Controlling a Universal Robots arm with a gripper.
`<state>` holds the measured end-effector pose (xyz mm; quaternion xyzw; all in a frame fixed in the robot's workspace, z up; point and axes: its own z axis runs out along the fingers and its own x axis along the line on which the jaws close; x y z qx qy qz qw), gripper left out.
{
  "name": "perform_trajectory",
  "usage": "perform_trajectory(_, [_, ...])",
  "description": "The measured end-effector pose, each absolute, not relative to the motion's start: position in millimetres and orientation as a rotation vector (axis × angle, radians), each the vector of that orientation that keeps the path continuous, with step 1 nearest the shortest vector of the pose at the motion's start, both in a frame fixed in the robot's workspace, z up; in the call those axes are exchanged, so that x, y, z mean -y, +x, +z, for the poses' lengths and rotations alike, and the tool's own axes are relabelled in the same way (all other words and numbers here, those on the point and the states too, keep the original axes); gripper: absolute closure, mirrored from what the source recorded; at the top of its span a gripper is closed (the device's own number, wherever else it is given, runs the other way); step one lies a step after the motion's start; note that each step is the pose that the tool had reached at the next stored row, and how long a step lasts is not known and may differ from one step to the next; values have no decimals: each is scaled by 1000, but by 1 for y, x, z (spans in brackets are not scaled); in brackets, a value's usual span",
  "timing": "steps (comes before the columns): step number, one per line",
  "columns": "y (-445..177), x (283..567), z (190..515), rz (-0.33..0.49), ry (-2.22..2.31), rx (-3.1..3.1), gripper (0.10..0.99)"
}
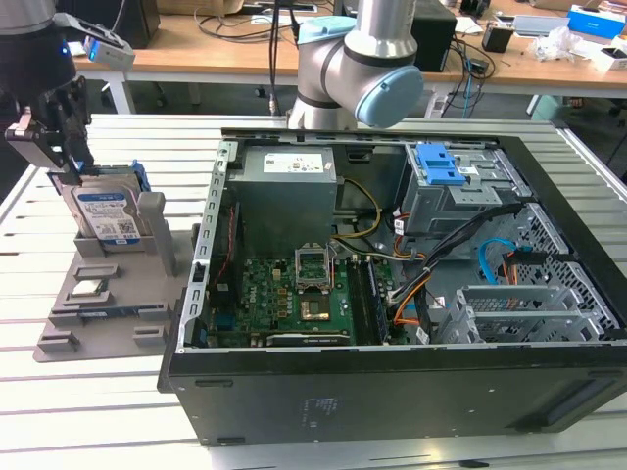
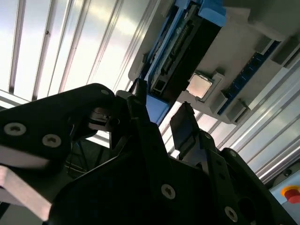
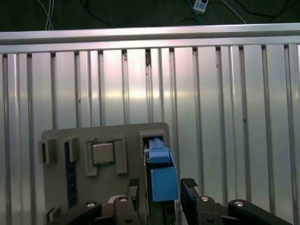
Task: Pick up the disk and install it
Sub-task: 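Pick up the disk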
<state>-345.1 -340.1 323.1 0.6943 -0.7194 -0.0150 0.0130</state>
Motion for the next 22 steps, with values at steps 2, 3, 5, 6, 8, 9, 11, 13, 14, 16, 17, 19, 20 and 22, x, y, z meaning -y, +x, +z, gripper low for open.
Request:
perform_trajectory(2, [-344, 340, 318, -47, 2172, 2233, 604])
perform_trajectory(3, [-343, 340, 316, -46, 2175, 2230, 604])
perform_trajectory(5, [-342, 340, 310, -46, 2186, 2219, 604])
perform_trajectory(6, [-342, 340, 308, -46, 2189, 2216, 604])
perform_trajectory(8, [-341, 340, 302, -46, 2196, 2209, 604])
perform_trajectory(9, [-341, 340, 301, -46, 2198, 2207, 604])
perform_trajectory(11, [-341, 340, 296, -46, 2201, 2203, 604])
perform_trajectory(13, [-341, 340, 291, -46, 2204, 2201, 604])
perform_trajectory(14, [-341, 340, 291, -46, 2204, 2201, 604])
perform_trajectory(16, [-341, 340, 291, -46, 2204, 2201, 604])
perform_trajectory(17, [-341, 340, 291, -46, 2204, 2201, 604])
perform_trajectory(19, [-341, 340, 291, -46, 2204, 2201, 620])
perform_trajectory(20, [-341, 340, 291, -46, 2204, 2201, 686])
perform_trajectory(22, [-341, 340, 291, -46, 2204, 2201, 722])
